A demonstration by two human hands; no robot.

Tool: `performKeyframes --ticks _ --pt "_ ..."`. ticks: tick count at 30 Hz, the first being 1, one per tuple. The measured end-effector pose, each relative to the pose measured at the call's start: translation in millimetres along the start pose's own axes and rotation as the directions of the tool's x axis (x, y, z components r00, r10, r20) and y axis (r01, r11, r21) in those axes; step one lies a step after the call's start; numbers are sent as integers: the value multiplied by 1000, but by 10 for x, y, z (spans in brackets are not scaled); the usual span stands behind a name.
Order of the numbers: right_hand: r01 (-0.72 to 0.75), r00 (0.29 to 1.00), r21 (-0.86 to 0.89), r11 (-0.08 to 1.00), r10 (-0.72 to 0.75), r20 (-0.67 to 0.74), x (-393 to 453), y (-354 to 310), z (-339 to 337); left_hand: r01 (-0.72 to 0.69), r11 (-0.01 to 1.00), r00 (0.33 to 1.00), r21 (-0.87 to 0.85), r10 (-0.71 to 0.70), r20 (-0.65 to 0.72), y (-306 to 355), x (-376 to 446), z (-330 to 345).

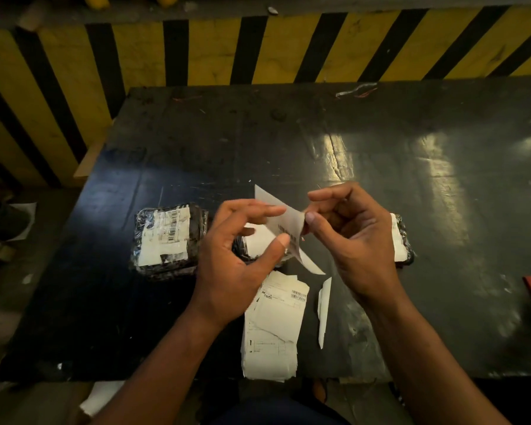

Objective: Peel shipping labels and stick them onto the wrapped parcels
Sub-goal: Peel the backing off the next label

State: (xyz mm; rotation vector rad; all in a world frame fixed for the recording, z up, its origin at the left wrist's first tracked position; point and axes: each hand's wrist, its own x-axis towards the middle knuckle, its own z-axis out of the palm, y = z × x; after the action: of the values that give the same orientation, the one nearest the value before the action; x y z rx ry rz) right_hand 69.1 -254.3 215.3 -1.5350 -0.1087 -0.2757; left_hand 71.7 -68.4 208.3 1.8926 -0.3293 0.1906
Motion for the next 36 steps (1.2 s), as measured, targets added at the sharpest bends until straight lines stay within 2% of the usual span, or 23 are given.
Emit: performKeyframes --ticks 5,12,17,25,30,36 --pt "-19 1000 -10 1000 19 18 7 25 50 33 994 999 -105 -31 23 54 83 141" --pt "-52 998 -44 998 54 33 18 86 55 118 984 992 -136 -113 48 -6 79 136" --pt "-45 999 -131 990 48 19 18 183 87 141 973 989 -181 -148 -26 -13 82 145" --pt "-21 984 -257 966 -26 -175 6 325 139 169 979 975 -113 -183 -129 -219 66 186" --pt "-42 995 -229 972 19 -102 -5 331 199 135 983 982 -128 -150 -117 -226 12 248" --pt "-103 988 -91 991 91 -121 -3 357 224 134 975 977 -175 -160 -142 -248 -21 276"
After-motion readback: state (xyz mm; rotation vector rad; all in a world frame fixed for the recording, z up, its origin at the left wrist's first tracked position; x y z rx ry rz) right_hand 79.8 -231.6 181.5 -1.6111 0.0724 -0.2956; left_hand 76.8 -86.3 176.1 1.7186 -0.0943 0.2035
